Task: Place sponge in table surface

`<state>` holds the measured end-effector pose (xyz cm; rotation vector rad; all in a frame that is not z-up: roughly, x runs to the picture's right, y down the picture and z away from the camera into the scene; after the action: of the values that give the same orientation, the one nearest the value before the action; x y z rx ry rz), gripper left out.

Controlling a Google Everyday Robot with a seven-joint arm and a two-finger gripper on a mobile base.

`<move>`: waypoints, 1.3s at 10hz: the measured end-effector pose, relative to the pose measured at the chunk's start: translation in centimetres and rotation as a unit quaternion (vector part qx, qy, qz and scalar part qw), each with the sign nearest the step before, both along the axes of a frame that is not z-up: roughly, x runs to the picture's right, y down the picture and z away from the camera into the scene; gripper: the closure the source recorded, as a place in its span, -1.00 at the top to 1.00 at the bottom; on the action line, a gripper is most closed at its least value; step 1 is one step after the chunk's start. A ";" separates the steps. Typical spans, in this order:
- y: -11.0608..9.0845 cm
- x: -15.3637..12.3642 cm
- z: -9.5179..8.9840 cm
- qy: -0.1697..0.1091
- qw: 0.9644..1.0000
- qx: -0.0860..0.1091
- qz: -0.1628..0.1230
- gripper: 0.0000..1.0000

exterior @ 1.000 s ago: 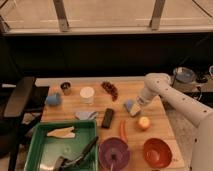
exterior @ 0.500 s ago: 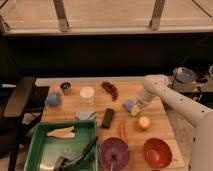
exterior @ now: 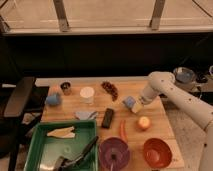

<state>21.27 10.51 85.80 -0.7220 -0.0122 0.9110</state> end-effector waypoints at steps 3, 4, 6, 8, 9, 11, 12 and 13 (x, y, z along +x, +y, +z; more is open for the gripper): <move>-5.4 0.4 -4.0 -0.012 0.999 0.044 0.009 -1.00; -7.1 0.5 -5.3 -0.014 0.998 0.059 0.011 -1.00; -10.1 1.1 -7.4 -0.015 0.996 0.088 0.013 -1.00; -11.8 1.1 -8.4 -0.019 0.994 0.110 0.010 -1.00; -12.1 1.1 -8.5 -0.020 0.993 0.113 0.010 -1.00; -11.2 1.2 -7.5 -0.020 0.994 0.103 0.008 -0.84; -10.1 1.3 -6.4 -0.020 0.995 0.094 0.007 -0.64; -9.1 1.3 -5.4 -0.019 0.996 0.085 0.006 -0.54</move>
<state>22.56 1.37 80.36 -0.5807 -0.1273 0.8962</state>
